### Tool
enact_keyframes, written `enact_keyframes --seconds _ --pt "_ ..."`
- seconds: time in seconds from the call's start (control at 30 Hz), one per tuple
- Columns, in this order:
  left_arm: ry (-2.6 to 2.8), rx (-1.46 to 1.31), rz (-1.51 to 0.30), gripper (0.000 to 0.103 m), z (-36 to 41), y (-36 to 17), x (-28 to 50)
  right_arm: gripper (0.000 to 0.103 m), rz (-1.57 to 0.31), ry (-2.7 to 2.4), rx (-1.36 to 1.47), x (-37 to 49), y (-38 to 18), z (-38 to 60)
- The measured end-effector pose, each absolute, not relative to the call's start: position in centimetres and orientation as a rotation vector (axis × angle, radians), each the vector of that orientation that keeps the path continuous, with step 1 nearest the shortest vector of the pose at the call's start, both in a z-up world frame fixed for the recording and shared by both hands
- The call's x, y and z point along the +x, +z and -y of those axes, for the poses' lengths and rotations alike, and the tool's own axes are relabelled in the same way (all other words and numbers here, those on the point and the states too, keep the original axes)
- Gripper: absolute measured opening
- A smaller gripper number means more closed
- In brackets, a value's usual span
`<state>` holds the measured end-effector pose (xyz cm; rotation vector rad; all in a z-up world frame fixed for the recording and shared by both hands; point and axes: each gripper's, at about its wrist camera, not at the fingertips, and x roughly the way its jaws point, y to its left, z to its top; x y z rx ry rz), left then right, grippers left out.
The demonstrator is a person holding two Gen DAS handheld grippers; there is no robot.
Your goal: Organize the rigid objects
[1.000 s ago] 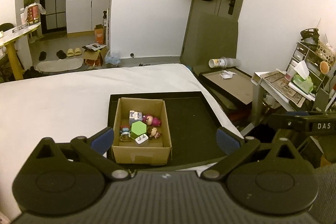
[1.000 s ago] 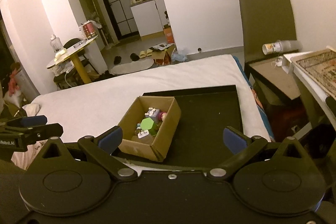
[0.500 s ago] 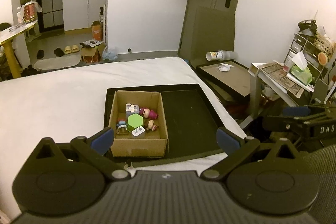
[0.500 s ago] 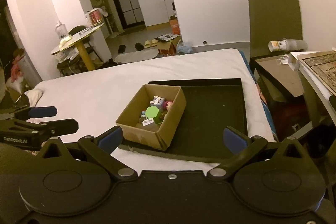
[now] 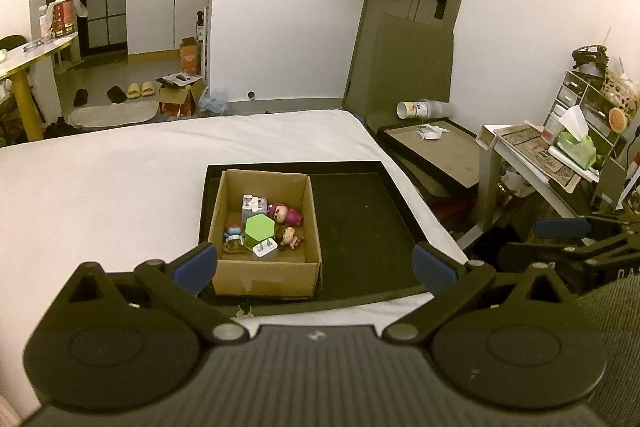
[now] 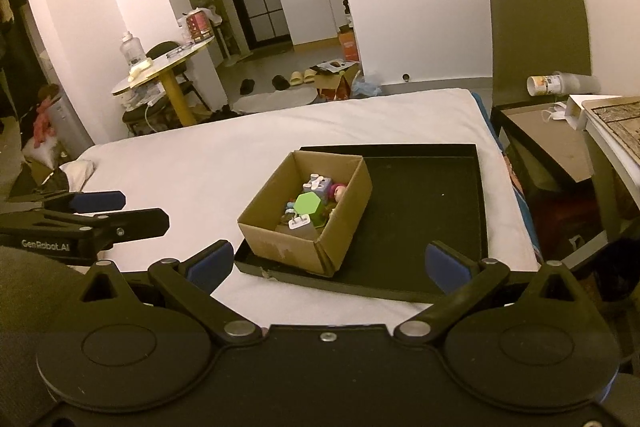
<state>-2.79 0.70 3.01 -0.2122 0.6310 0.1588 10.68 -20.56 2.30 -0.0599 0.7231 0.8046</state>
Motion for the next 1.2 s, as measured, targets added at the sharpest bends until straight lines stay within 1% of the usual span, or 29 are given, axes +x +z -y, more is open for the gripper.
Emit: enact_keyframes --seconds 1.2 --pt "0.155 -0.217 -0.641 0.103 -0.44 2.95 -2.56 0.103 -0.742 0.807 -0.076 10.32 2.32 20.46"
